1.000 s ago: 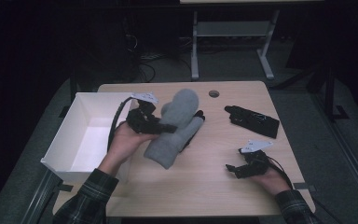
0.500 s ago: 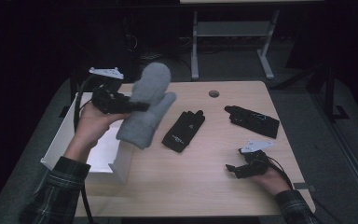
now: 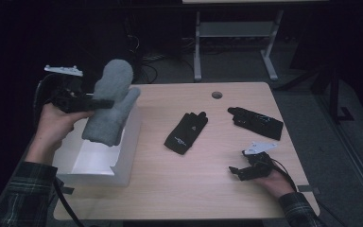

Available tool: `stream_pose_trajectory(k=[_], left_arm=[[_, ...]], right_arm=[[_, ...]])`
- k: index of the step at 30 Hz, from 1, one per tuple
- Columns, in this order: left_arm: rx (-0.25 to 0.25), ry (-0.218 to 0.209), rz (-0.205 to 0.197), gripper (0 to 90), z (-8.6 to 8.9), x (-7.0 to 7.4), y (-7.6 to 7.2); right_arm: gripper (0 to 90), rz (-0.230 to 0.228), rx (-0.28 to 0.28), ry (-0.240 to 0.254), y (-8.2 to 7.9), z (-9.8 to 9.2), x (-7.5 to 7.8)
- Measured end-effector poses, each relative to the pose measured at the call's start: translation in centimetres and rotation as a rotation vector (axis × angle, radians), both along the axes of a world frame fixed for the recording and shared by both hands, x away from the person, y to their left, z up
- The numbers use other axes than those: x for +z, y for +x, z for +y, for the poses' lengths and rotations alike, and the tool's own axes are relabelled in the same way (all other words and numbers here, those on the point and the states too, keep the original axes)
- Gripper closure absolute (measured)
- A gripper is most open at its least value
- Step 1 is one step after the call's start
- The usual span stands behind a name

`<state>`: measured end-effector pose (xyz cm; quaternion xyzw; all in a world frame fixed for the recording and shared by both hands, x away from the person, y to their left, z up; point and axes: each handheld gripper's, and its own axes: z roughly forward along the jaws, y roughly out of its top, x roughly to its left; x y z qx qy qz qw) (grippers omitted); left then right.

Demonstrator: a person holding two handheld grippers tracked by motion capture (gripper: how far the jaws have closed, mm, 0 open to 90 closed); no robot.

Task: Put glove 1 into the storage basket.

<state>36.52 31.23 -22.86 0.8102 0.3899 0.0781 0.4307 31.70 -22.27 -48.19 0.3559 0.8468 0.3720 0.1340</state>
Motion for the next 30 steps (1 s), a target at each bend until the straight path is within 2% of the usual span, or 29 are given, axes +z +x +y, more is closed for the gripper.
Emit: stream_pose_trajectory(k=[6, 9, 15, 19, 21, 25, 28, 30], left_arm=[[0.050, 0.008, 0.030, 74.3, 2.5, -1.3, 0.2], [0.072, 0.022, 0.056, 74.2, 3.2, -2.6, 0.4], [0.096, 0.056, 0.124, 74.2, 3.6, -6.4, 0.9], [0.107, 0.054, 0.171, 74.0, 3.8, -9.0, 1.4], [0.111, 0.071, 0.194, 74.0, 4.0, -10.2, 1.7], [0.140, 0.079, 0.234, 73.5, 4.3, -12.7, 2.3], [0.140, 0.081, 0.264, 72.9, 4.4, -14.3, 2.7], [0.146, 0.101, 0.280, 72.6, 4.5, -15.3, 2.9]], right_arm=[[13.8, 0.001, -0.004, 0.000, 0.0, 0.0, 0.0], [13.8, 0.002, -0.005, 0.000, 0.0, 0.0, 0.0], [13.8, 0.001, -0.006, -0.001, 0.0, 0.0, 0.0], [13.8, 0.002, -0.007, -0.001, 0.0, 0.0, 0.0], [13.8, 0.003, -0.008, 0.000, 0.0, 0.0, 0.0], [13.8, 0.003, -0.011, 0.000, 0.0, 0.0, 0.0], [13.8, 0.000, -0.011, -0.002, 0.1, 0.0, 0.0], [13.8, 0.000, -0.011, -0.002, 0.1, 0.0, 0.0]])
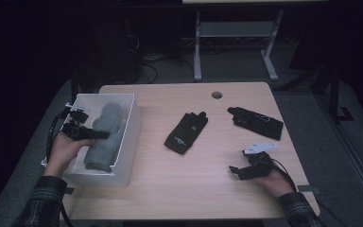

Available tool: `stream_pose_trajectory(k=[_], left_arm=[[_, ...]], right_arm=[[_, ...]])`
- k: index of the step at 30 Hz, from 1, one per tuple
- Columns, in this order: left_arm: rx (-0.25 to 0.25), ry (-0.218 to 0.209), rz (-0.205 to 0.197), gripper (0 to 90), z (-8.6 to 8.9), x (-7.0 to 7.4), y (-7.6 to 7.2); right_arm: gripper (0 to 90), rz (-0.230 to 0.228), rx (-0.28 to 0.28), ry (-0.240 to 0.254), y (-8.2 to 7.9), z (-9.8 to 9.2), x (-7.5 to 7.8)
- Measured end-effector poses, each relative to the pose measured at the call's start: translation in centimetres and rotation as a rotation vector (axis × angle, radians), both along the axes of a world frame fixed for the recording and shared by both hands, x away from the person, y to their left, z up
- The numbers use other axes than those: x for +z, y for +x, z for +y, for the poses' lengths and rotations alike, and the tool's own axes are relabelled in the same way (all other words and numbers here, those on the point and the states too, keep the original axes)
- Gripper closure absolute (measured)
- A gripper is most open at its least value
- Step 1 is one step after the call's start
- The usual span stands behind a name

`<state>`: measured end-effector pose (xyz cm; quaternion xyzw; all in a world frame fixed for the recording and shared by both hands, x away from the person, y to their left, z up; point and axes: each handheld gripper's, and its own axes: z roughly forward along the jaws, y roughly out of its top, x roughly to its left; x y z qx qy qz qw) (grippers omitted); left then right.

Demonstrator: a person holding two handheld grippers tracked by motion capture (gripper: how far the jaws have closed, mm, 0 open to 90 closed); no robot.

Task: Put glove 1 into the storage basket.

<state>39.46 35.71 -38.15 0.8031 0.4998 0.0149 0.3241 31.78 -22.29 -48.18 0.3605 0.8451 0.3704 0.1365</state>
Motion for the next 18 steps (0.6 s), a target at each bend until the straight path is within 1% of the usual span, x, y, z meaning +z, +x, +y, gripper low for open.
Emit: stream_pose_trajectory(k=[2, 3, 4, 5, 6, 8, 9, 11, 13, 14, 15, 16, 18], left_arm=[[0.003, 0.018, 0.015, 71.5, 0.1, -1.0, 0.3], [0.008, 0.020, 0.020, 70.9, 0.1, -1.3, 0.3], [0.006, 0.036, 0.030, 70.2, 0.2, -1.9, 0.5], [0.012, 0.038, 0.034, 69.3, 0.2, -2.2, 0.6], [0.011, 0.050, 0.047, 68.4, 0.3, -2.9, 0.7], [0.007, 0.068, 0.058, 64.8, 0.4, -3.4, 0.8], [0.019, 0.060, 0.053, 63.0, 0.5, -3.8, 0.8], [0.038, 0.046, 0.053, 56.6, 0.7, -3.9, 0.8], [0.056, 0.051, 0.041, 47.4, 0.8, -4.0, 0.8], [0.062, 0.053, 0.036, 40.7, 0.8, -4.0, 0.8], [0.066, 0.055, 0.033, 36.7, 0.9, -3.9, 0.8], [0.078, 0.050, 0.028, 33.2, 1.0, -3.8, 0.8], [0.101, 0.055, 0.015, 26.2, 1.0, -3.4, 0.9]], right_arm=[[13.8, 0.000, -0.001, 0.001, 0.0, 0.0, 0.0], [13.8, 0.000, -0.001, 0.000, 0.0, 0.0, 0.0], [13.8, 0.000, 0.000, 0.000, 0.0, 0.0, 0.0], [13.8, 0.000, -0.001, 0.000, 0.0, 0.0, 0.0], [13.8, 0.000, -0.001, 0.000, 0.0, 0.0, 0.0], [13.8, 0.000, -0.002, 0.000, 0.0, 0.0, 0.0], [13.8, 0.000, -0.002, 0.000, 0.0, 0.0, 0.0], [13.8, 0.000, -0.002, 0.000, 0.0, 0.0, 0.0], [13.8, 0.000, -0.002, 0.000, 0.0, 0.0, 0.0], [13.8, 0.000, -0.002, 0.000, 0.0, 0.0, 0.0], [13.8, 0.000, -0.002, 0.000, 0.0, 0.0, 0.0], [13.8, 0.000, -0.002, 0.000, 0.0, 0.0, 0.0], [13.8, 0.000, -0.002, 0.000, 0.0, 0.0, 0.0]])
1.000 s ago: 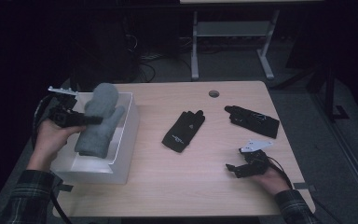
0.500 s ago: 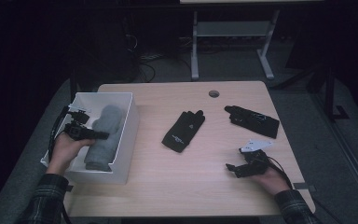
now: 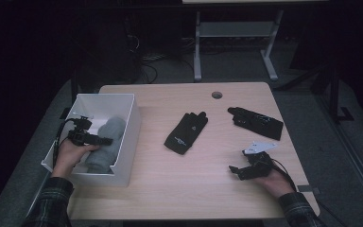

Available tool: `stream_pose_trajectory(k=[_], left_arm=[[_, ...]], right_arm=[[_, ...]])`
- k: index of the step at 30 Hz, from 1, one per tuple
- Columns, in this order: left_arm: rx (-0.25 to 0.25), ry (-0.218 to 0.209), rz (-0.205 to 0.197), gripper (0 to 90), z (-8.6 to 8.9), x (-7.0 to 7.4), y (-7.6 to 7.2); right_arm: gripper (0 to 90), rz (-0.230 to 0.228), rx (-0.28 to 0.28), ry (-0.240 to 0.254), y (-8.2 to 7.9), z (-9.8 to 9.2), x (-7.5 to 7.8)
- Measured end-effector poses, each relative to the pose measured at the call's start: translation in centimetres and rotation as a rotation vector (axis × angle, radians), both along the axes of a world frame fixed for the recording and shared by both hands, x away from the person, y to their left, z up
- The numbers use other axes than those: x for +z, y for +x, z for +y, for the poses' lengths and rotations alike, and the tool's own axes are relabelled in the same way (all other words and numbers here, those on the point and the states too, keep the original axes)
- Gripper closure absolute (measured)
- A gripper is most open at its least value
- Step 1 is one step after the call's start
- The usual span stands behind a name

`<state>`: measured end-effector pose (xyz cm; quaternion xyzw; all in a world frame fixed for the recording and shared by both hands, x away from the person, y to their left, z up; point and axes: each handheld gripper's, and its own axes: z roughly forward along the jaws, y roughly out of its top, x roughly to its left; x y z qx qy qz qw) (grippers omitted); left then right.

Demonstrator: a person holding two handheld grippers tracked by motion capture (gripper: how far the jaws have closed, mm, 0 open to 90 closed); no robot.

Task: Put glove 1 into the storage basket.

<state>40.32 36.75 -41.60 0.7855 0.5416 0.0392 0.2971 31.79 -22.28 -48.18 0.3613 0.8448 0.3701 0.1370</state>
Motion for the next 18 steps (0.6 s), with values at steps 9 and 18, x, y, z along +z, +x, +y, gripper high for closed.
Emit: stream_pose_trajectory(k=[9, 18], left_arm=[[0.002, 0.036, -0.086, 14.7, -1.0, 3.3, 0.0], [-0.070, 0.017, -0.183, 14.2, -3.6, 7.6, -0.7]], right_arm=[[13.8, 0.000, 0.000, 0.000, 0.0, 0.0, 0.0], [13.8, 0.000, -0.001, 0.000, 0.0, 0.0, 0.0]])
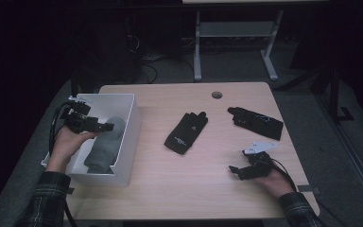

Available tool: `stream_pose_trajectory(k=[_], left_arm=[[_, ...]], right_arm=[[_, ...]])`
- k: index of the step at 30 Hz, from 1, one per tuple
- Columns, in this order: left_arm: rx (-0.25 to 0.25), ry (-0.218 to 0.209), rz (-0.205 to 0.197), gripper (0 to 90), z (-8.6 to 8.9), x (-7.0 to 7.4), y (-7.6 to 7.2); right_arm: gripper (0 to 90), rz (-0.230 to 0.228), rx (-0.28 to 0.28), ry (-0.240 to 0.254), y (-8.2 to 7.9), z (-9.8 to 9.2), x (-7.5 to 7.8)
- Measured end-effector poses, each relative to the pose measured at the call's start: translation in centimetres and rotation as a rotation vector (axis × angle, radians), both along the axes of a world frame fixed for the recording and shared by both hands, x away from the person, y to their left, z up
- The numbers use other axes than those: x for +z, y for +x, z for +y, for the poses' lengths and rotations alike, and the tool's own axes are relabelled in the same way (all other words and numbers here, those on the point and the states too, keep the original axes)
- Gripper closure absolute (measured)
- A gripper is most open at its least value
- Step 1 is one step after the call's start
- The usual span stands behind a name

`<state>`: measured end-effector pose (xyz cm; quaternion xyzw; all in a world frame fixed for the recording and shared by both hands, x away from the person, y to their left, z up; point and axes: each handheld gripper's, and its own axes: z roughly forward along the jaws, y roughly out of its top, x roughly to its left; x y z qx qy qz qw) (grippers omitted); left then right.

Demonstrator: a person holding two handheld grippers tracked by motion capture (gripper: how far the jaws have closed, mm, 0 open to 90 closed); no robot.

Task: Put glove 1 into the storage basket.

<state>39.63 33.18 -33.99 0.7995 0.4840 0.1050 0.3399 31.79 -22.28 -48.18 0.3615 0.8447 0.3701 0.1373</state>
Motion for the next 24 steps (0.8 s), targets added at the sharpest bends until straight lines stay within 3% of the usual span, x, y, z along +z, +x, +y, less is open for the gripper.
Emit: stream_pose_trajectory(k=[11, 20, 24], left_arm=[[-0.133, -0.024, -0.085, 14.2, -5.3, 2.9, -1.0], [-0.206, -0.029, -0.127, 14.2, -9.3, 3.5, -1.7], [-0.242, -0.028, -0.125, 14.2, -10.7, 3.3, -1.9]], right_arm=[[13.8, 0.000, 0.000, 0.001, 0.0, 0.0, 0.0], [13.7, -0.001, 0.000, 0.001, 0.0, 0.0, 0.0], [13.7, -0.001, 0.000, 0.001, 0.0, 0.0, 0.0]])
